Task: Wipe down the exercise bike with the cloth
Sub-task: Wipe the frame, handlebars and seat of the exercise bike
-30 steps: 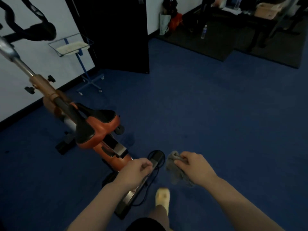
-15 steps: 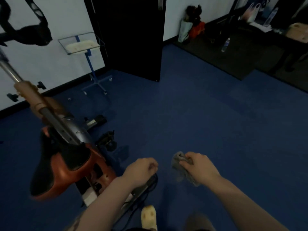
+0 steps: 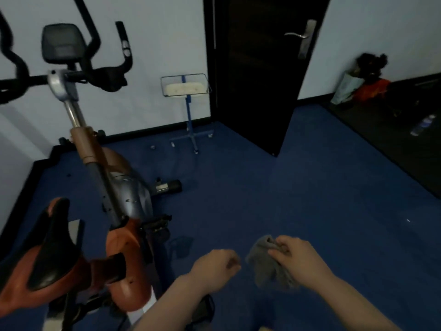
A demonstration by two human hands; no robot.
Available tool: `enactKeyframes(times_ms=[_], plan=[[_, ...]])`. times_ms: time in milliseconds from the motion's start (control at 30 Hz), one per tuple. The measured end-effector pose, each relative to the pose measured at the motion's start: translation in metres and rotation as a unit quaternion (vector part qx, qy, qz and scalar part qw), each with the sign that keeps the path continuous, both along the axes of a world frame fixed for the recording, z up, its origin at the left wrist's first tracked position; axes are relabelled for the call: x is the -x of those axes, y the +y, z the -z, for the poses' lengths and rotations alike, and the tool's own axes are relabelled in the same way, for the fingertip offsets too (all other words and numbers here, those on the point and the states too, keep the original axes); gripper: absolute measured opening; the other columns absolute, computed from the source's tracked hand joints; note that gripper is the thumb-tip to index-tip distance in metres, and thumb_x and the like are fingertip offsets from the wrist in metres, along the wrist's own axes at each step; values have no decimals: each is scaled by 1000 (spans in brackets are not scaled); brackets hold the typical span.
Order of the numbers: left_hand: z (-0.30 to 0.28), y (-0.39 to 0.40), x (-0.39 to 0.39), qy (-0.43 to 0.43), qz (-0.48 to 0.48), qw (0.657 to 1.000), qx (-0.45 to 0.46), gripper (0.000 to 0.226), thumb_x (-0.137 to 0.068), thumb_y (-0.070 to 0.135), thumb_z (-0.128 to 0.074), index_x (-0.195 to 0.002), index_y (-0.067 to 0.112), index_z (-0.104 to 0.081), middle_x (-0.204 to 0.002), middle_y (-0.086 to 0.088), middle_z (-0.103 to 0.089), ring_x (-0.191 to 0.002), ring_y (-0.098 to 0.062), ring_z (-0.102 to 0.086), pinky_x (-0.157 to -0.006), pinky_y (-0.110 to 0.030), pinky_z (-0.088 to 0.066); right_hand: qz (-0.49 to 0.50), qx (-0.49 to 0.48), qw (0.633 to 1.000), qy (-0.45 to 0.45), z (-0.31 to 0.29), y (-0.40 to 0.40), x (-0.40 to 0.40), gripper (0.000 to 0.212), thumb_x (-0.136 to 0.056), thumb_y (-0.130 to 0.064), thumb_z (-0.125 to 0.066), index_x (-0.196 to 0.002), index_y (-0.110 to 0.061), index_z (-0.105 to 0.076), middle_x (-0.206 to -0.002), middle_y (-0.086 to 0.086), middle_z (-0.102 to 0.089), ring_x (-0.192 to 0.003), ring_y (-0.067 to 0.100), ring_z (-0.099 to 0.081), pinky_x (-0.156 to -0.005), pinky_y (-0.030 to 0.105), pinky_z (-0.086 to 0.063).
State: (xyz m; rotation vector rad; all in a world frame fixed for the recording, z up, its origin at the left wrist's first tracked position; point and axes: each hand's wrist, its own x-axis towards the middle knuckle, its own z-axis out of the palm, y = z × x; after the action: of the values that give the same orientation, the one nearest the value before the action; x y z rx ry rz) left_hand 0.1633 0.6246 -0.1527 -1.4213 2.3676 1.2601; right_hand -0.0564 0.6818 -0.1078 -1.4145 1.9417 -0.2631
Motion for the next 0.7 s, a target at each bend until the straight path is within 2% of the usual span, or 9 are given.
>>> enactKeyframes(times_ms=[100, 167, 400, 533, 600, 700], plan=[[-13, -12, 33, 43, -61, 997, 16, 27, -99, 37, -52, -121, 25, -62, -124, 9, -64, -112, -10, -59, -97, -34, -49, -31, 9, 999, 33, -8, -38, 30, 14, -94, -39, -60, -85, -28, -60, -79, -9, -63, -74, 8, -60, -68, 32, -49], [-18, -16, 31, 59, -108, 992, 1, 26, -98, 35, -53, -120, 25, -63, -123, 10, -65, -112, -8, -59, -97, -32, -49, -63, -1, 998, 24, -6, -59, 32, 12, -94, -38, -60, -87, -29, -60, -82, -10, -64, -76, 7, -60, -68, 31, -49], [2, -63, -35, -7, -268, 963, -23, 23, -98, 34, -54, -118, 27, -64, -114, 11, -66, -105, -4, -60, -93, -28, -50, -169, -5, 985, -43, 2, -159, 2, 12, -93, -39, -61, -85, -29, -61, -83, -6, -67, -79, 7, -62, -75, 35, -52], [13, -117, -36, 6, -291, 956, -38, 21, -97, 33, -56, -114, 26, -65, -111, 9, -67, -104, -6, -61, -95, -32, -49, -211, -14, 976, -47, 4, -230, -14, 14, -92, -38, -62, -80, -32, -61, -79, -7, -66, -75, 7, -62, -73, 34, -52], [13, -156, -34, 19, -291, 956, -40, 21, -98, 32, -55, -115, 23, -65, -111, 8, -66, -102, -6, -61, -93, -28, -50, -211, -6, 977, -42, 2, -276, -20, 14, -92, -37, -62, -81, -29, -61, -79, -6, -66, -76, 9, -62, -74, 36, -52], [-1, -208, -47, 38, -314, 949, -8, 16, -98, 33, -55, -110, 28, -64, -104, 12, -64, -93, -1, -59, -86, -22, -49, -219, -5, 975, -36, -7, -335, -34, 15, -93, -37, -62, -81, -28, -61, -79, -7, -66, -75, 10, -62, -74, 37, -52]])
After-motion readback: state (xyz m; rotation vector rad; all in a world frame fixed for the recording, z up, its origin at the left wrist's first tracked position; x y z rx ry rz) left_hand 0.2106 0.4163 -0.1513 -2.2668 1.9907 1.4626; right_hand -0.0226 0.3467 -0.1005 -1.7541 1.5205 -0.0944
